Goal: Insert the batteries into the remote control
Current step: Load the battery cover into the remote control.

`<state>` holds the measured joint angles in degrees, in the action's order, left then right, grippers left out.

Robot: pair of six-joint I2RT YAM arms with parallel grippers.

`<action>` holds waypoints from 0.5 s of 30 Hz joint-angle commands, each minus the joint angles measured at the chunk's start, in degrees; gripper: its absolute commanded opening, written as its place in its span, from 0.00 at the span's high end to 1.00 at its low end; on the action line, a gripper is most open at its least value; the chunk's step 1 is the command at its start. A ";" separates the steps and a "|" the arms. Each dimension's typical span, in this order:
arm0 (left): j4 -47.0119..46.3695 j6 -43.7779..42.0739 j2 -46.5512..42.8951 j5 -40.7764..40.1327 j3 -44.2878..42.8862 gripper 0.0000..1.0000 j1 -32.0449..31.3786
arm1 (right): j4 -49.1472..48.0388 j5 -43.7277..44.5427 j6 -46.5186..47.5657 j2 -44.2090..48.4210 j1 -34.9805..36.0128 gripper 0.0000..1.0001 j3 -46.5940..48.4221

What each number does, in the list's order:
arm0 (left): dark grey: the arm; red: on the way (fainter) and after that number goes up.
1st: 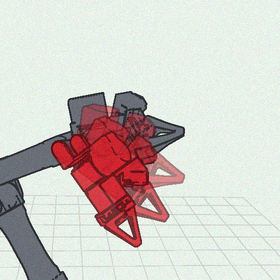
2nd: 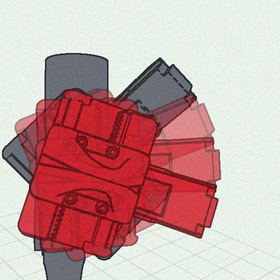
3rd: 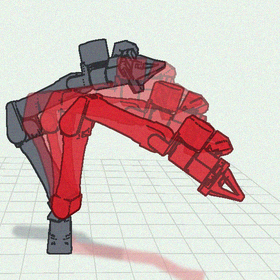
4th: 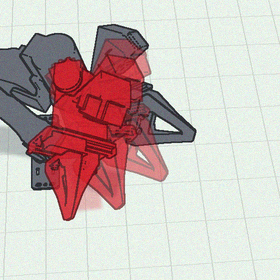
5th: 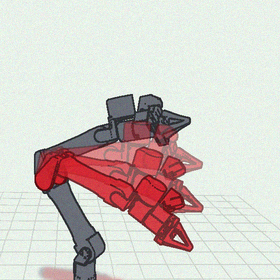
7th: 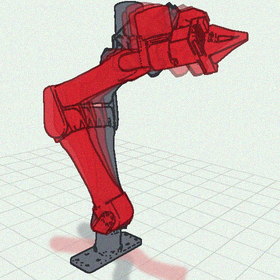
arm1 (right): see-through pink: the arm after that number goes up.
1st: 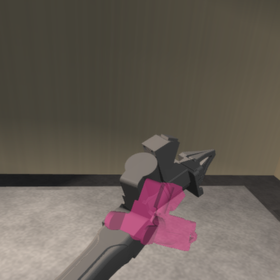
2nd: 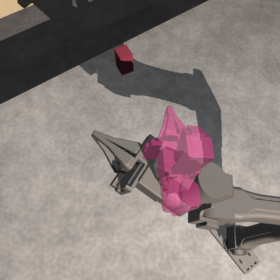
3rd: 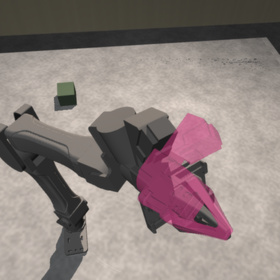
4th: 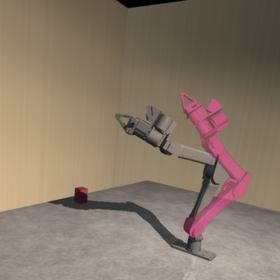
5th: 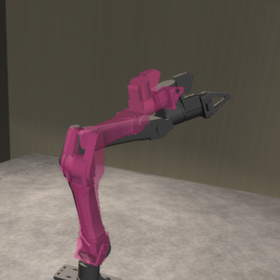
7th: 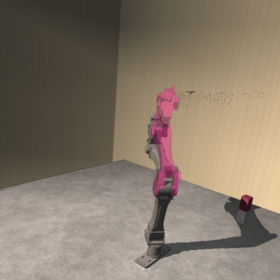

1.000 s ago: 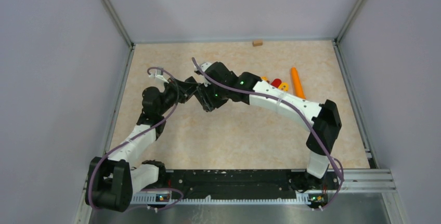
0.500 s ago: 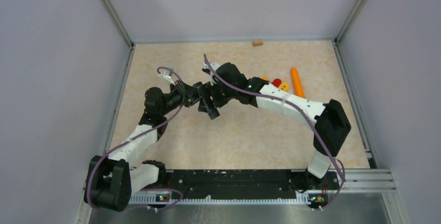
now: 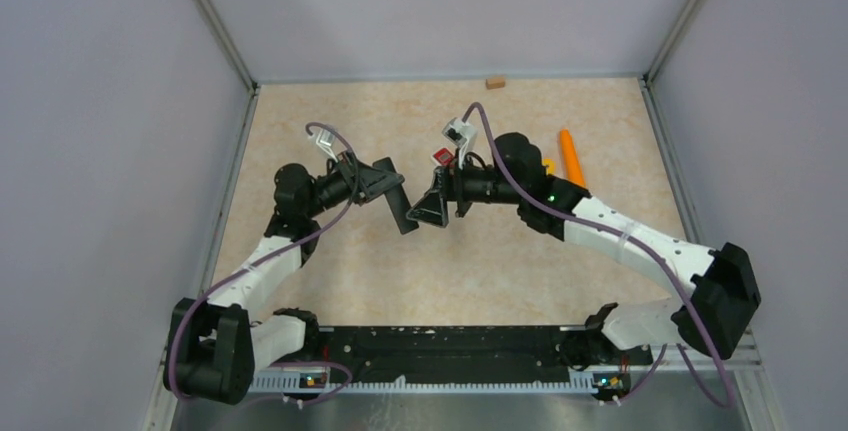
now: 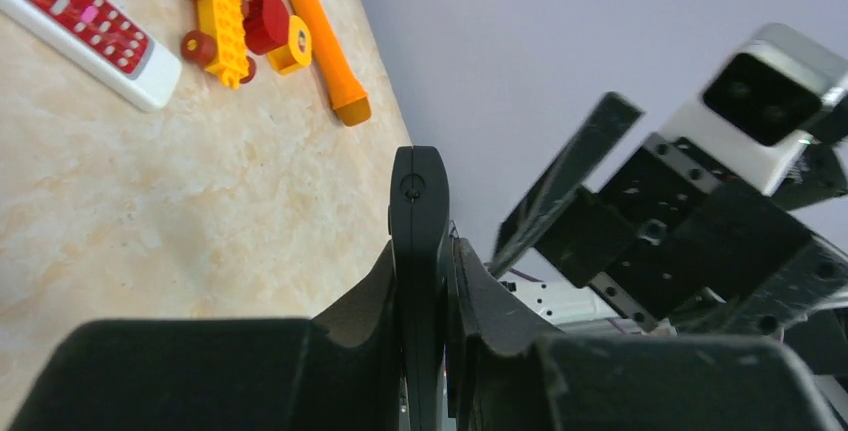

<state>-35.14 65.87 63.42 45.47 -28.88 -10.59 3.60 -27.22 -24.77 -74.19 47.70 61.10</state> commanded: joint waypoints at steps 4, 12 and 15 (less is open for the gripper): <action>-4.35 -0.23 -2.43 7.07 -5.19 1.00 0.22 | -14.64 -6.11 -8.46 -2.83 -0.07 0.31 -4.07; -8.99 3.21 -2.65 11.17 -5.99 1.00 0.22 | -22.38 -8.29 -12.97 -7.46 -0.06 0.60 -3.67; -12.21 5.20 -2.60 11.93 -5.56 1.00 0.22 | -25.32 -6.41 -15.76 -8.59 -0.06 0.73 -3.75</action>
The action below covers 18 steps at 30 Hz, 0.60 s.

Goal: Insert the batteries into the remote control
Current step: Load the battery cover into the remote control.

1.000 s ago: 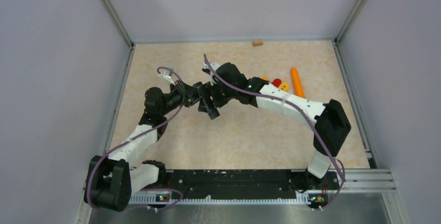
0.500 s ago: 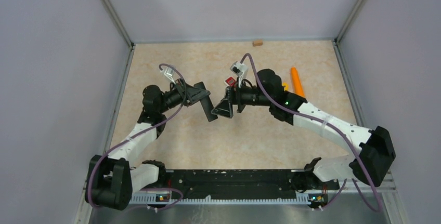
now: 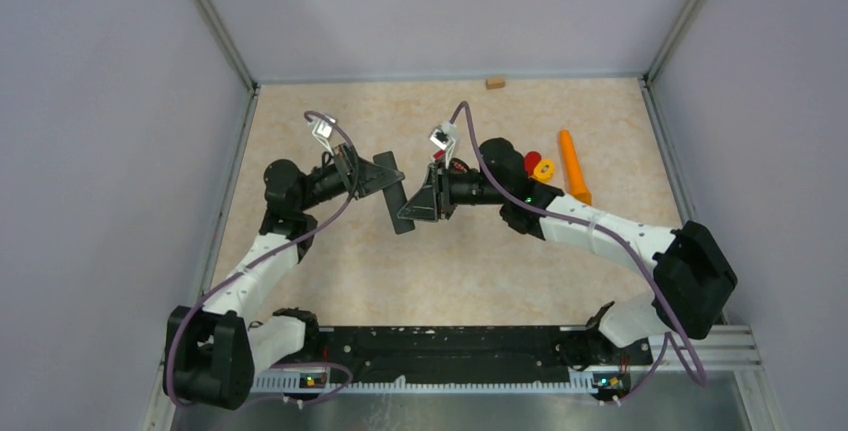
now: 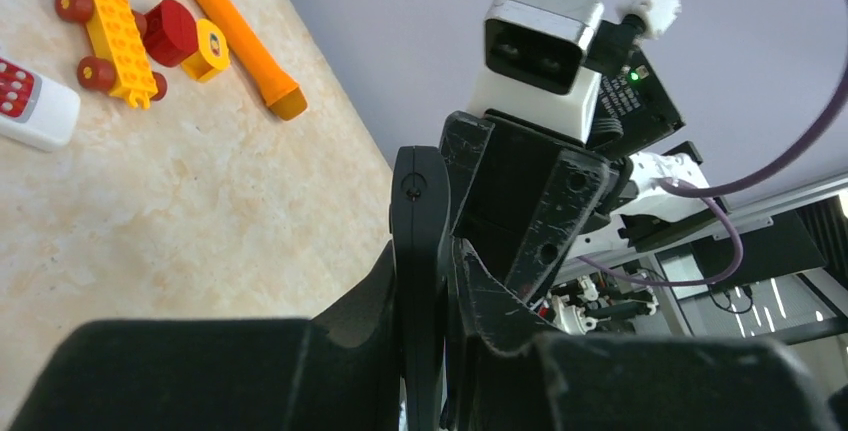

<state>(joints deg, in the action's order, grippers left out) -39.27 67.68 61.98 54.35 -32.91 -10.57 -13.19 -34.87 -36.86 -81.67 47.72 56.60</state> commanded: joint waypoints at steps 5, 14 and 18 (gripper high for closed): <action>-12.13 5.34 -1.48 3.57 -0.25 1.00 0.20 | -11.58 6.20 -10.08 -2.37 -0.58 0.84 0.44; -13.88 6.10 -2.05 3.67 -0.51 1.00 0.15 | -17.64 2.43 -17.44 -6.67 -1.95 0.72 2.32; -13.74 5.67 -2.54 3.09 -1.01 1.00 0.20 | -19.69 0.16 -17.04 -6.71 -1.97 0.58 1.01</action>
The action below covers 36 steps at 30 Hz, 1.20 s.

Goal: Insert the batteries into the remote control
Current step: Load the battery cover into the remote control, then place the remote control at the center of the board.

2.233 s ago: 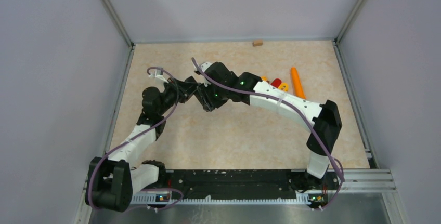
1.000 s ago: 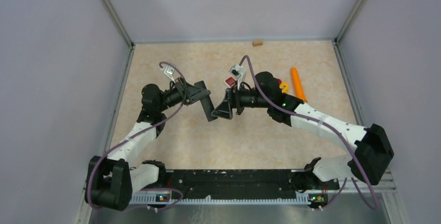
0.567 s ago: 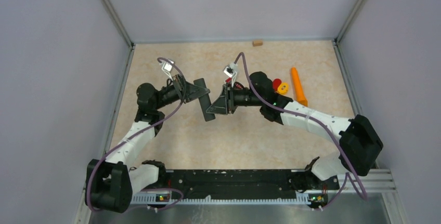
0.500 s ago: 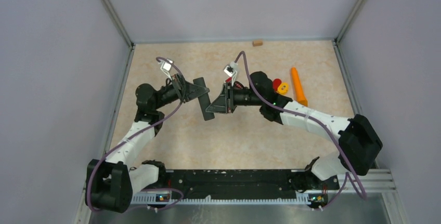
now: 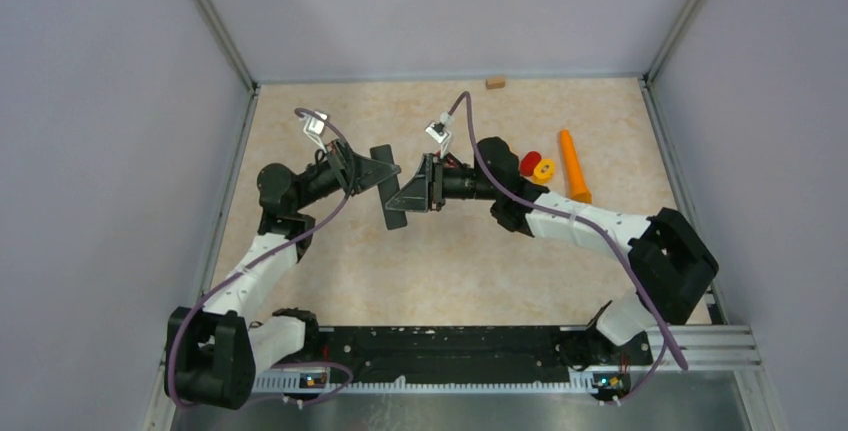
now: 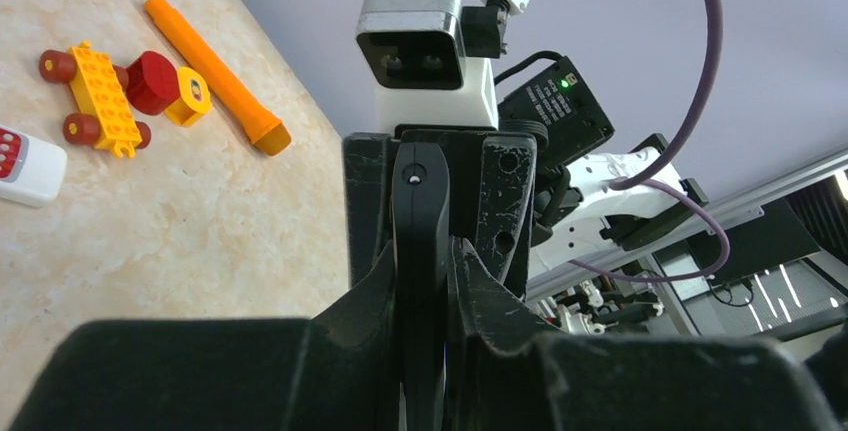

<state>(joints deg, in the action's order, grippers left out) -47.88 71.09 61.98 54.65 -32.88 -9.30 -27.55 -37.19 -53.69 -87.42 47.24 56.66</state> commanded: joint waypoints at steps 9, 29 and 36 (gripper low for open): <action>-5.40 1.84 -2.50 2.82 -1.21 1.00 -1.07 | -9.32 1.07 -1.44 -1.15 -1.51 0.62 -0.26; 65.56 -36.15 -14.80 -45.53 -13.45 0.01 -1.07 | 45.89 35.28 27.78 -3.55 -1.08 1.00 14.91; 68.84 -35.35 -14.66 -52.40 -13.52 0.01 -1.07 | 65.84 63.12 34.50 -19.54 3.85 1.00 28.93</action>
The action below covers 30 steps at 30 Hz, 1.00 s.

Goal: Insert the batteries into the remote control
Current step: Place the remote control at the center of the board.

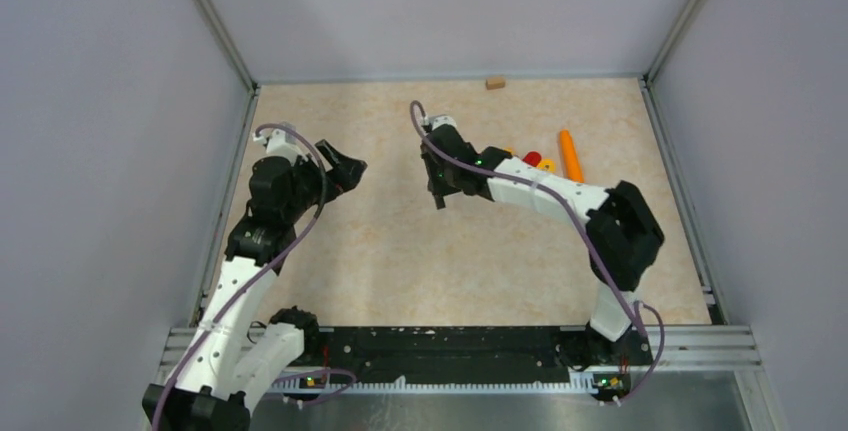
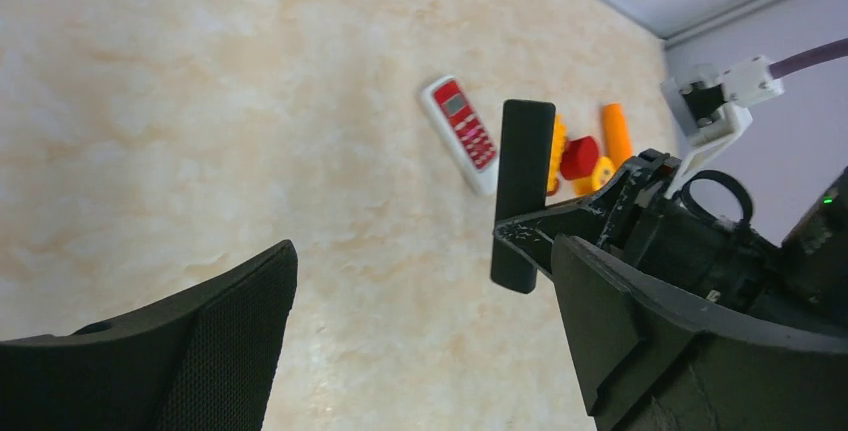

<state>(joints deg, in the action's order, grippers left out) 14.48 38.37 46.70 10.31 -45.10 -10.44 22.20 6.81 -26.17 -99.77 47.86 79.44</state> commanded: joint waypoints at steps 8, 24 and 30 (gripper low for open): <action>6.72 -3.02 1.12 -7.06 -1.55 0.01 0.07 | 23.05 28.79 10.78 -18.70 6.38 1.00 15.12; 15.60 -5.26 0.22 -17.75 -9.74 0.01 0.07 | 22.26 17.50 9.04 -21.02 8.22 0.63 16.46; 17.01 -5.83 -1.23 -17.07 -11.22 0.01 0.07 | 19.67 12.04 7.31 -18.01 8.26 0.63 14.78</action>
<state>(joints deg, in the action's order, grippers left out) 29.30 33.82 46.98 -5.48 -53.89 -10.46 43.97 23.24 -16.82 -122.10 55.46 93.82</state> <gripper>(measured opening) 0.986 0.372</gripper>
